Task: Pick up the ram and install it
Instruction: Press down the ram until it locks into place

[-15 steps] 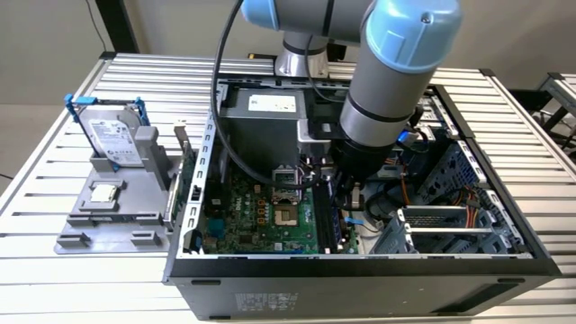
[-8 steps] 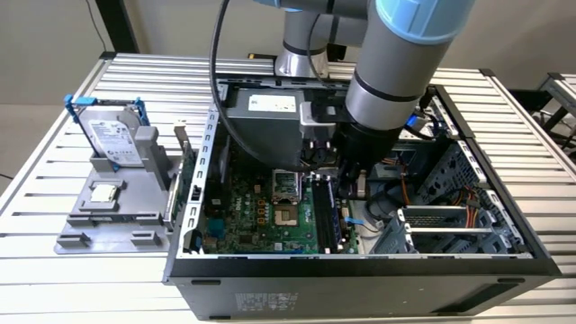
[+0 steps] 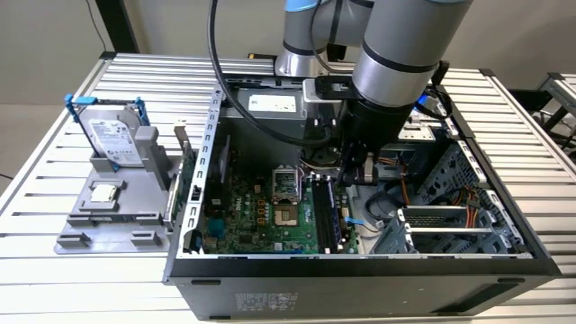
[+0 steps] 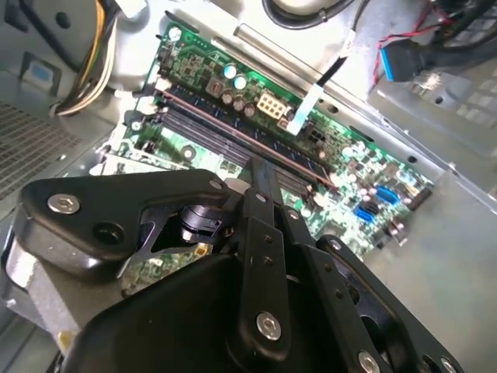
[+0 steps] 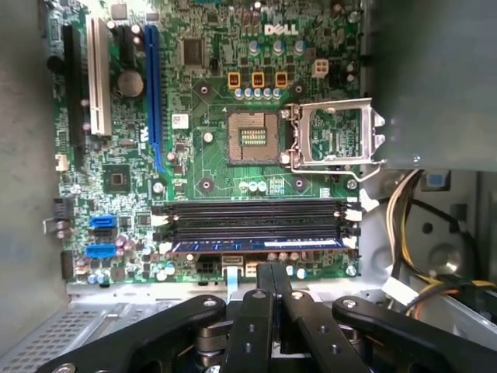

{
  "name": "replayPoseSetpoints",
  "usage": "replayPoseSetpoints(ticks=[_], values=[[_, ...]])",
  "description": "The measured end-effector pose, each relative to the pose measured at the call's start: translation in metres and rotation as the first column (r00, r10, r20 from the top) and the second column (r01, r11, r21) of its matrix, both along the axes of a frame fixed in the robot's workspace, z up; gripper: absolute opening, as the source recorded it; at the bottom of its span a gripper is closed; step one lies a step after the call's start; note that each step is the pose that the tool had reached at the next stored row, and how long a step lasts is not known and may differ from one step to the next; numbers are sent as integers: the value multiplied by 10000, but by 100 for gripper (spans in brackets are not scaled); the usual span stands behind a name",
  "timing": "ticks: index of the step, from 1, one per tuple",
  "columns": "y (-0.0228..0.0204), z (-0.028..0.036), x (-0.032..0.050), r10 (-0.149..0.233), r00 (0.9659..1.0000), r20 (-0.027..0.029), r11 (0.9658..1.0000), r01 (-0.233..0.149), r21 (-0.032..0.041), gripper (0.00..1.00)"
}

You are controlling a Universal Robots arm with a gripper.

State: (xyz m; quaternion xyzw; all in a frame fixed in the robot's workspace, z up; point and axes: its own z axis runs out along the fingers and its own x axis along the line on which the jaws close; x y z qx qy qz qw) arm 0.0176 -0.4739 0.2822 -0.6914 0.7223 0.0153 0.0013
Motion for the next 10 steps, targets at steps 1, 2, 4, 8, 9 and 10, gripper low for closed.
replayPoseSetpoints(ticks=[1,2,4,8,9,10], values=[[0,-1,0,-1,10000,1,10000,1,2,0],[0,0,0,-1,10000,1,10000,1,1,0],[0,-1,0,0,10000,1,10000,0,2,0],[0,2,0,-1,10000,0,10000,1,1,0],[0,2,0,0,10000,0,10000,0,0,0],[0,2,0,-1,10000,0,10000,1,1,0]])
